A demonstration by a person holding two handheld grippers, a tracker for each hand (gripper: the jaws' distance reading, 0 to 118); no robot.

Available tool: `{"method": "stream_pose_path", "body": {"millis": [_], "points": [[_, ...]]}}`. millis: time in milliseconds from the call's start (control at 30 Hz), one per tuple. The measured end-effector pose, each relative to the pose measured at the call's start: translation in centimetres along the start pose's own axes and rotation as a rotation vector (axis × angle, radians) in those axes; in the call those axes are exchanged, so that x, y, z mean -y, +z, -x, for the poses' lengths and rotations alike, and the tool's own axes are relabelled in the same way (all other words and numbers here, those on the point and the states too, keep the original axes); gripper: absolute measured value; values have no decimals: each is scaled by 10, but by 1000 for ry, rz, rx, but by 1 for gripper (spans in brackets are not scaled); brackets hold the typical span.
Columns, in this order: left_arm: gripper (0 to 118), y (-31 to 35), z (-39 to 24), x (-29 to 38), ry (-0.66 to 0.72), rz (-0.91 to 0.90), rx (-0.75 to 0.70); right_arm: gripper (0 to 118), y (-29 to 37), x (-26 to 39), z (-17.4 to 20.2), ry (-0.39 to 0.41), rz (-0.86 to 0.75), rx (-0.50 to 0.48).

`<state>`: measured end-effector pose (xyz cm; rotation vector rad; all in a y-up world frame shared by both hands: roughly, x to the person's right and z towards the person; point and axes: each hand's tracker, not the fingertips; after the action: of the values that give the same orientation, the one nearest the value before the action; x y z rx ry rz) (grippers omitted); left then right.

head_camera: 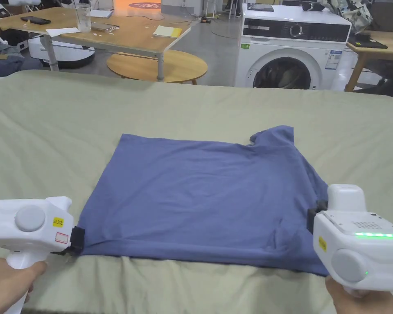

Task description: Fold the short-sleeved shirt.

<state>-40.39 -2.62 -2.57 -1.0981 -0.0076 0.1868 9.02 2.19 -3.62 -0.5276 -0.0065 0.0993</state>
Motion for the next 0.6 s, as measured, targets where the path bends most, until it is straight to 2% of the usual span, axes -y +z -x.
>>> {"method": "stream_pose_path", "body": {"millis": [67,100,133,167,200,333,467,533,567,600], "points": [[0,-1,-2,2,-33,-4,-41,2,-6,2,-15,-12,85,-5],[0,0,-2,4,-40,-12,-43,11,-9,4,-23,-11,137,-3],[0,1,0,5,-30,-16,-37,32,-11,7,-31,-21,171,-18],[0,2,1,6,-24,-23,-32,45,-12,10,-38,-22,203,-20],[0,3,4,7,-18,-31,-27,52,-14,15,-43,-23,230,-12],[0,4,6,9,-7,-42,-17,53,-23,41,-53,25,312,5],[0,4,5,11,-3,-52,-19,52,-40,65,-55,-8,430,-53],[0,5,6,12,1,-56,-16,36,-40,74,-54,-20,408,-79],[0,6,7,13,5,-62,-13,32,-36,73,-52,-11,371,-61],[0,8,8,13,9,-69,-10,21,-35,71,-51,2,374,-73]]}}
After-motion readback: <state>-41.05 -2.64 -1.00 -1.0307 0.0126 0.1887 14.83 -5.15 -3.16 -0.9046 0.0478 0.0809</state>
